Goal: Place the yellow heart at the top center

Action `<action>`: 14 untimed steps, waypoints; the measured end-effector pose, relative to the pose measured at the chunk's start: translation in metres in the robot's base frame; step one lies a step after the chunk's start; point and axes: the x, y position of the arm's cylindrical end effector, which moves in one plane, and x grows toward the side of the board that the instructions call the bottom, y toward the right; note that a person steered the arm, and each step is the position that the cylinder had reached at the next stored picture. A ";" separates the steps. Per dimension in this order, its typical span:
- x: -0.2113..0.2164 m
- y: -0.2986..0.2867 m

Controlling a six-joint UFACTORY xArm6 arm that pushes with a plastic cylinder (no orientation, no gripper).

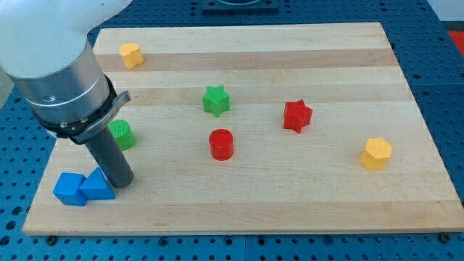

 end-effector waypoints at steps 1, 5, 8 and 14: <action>-0.002 0.000; -0.057 0.034; -0.231 0.019; -0.251 0.072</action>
